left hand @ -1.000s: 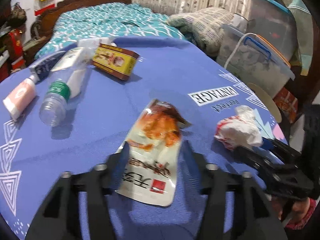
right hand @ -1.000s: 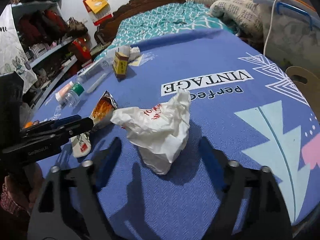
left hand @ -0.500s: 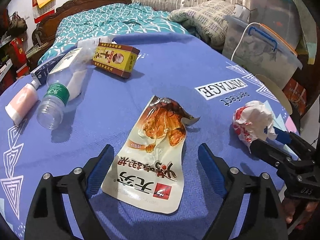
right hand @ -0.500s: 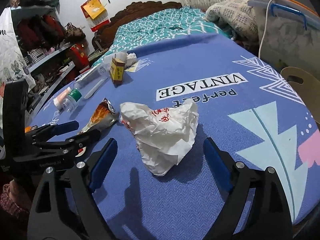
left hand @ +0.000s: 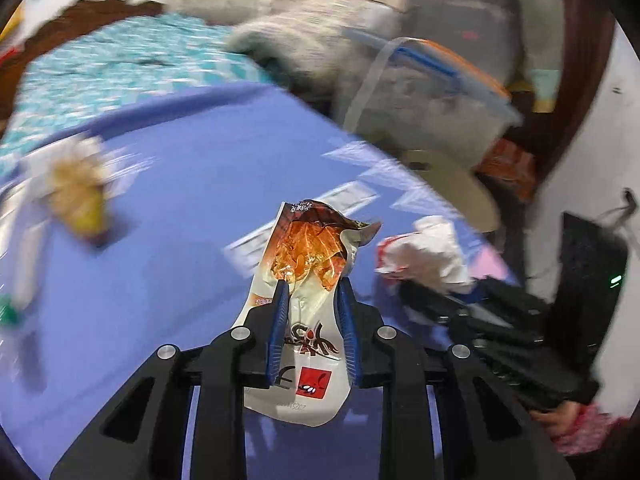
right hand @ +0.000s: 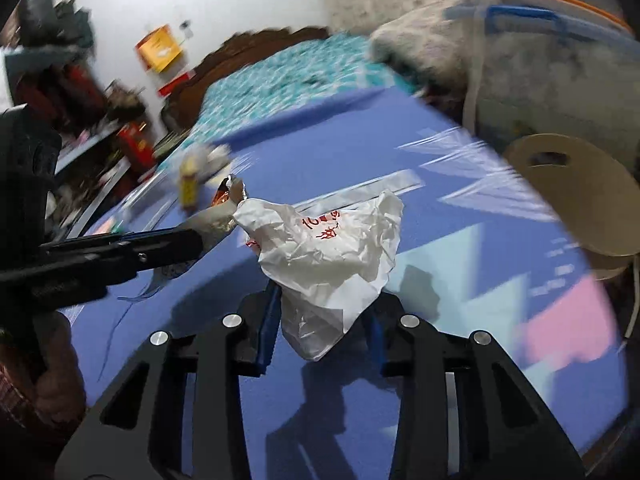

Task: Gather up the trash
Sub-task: 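Carry the snack bag and tissue to the wastebasket and open both grippers, then swing both open tools back over the table toward the remaining trash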

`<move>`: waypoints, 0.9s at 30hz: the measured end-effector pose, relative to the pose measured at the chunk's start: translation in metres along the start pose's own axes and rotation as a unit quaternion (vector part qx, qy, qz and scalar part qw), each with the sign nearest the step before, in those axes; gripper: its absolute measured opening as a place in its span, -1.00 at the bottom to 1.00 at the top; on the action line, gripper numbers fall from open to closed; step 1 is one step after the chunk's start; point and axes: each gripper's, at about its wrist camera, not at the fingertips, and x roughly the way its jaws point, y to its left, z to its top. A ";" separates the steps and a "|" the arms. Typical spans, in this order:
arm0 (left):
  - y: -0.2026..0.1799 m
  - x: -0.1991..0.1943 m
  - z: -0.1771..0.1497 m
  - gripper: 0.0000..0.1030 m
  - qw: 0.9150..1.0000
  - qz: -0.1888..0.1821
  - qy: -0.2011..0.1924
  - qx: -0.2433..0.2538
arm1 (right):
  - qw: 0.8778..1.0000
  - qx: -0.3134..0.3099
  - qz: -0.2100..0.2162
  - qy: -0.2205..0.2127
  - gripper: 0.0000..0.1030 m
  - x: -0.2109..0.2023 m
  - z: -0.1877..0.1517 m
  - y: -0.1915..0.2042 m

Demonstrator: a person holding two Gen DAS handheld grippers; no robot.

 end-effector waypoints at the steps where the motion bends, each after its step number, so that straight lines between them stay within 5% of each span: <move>1: -0.008 0.007 0.008 -0.55 1.000 -0.013 0.004 0.010 | 1.000 0.012 -0.011 -0.010 -0.24 -0.006 0.005 -0.015; 7: -0.088 0.080 0.075 -0.55 0.991 -0.082 0.041 0.100 | 0.993 0.080 -0.083 -0.037 -0.24 -0.025 0.036 -0.108; 15: -0.137 0.183 0.113 -0.52 0.983 -0.107 0.101 0.107 | 0.983 0.131 -0.132 -0.002 -0.11 -0.006 0.051 -0.186; 17: -0.142 0.193 0.116 -0.32 0.983 -0.109 0.102 0.108 | 0.981 0.142 -0.132 -0.002 0.25 -0.005 0.052 -0.194; 18: -0.145 0.198 0.119 0.20 0.983 -0.104 0.104 0.107 | 0.980 0.146 -0.131 -0.007 0.38 -0.008 0.051 -0.196; 19: -0.146 0.200 0.122 0.45 0.984 -0.095 0.104 0.105 | 0.980 0.149 -0.133 -0.017 0.52 -0.011 0.051 -0.195; 22: -0.141 0.191 0.129 0.52 0.988 -0.088 0.077 0.096 | 0.975 0.160 -0.145 -0.056 0.54 -0.030 0.049 -0.198; 27: -0.101 0.149 0.123 0.51 0.992 -0.105 0.043 0.051 | 0.947 0.270 -0.147 -0.092 0.48 -0.061 0.027 -0.241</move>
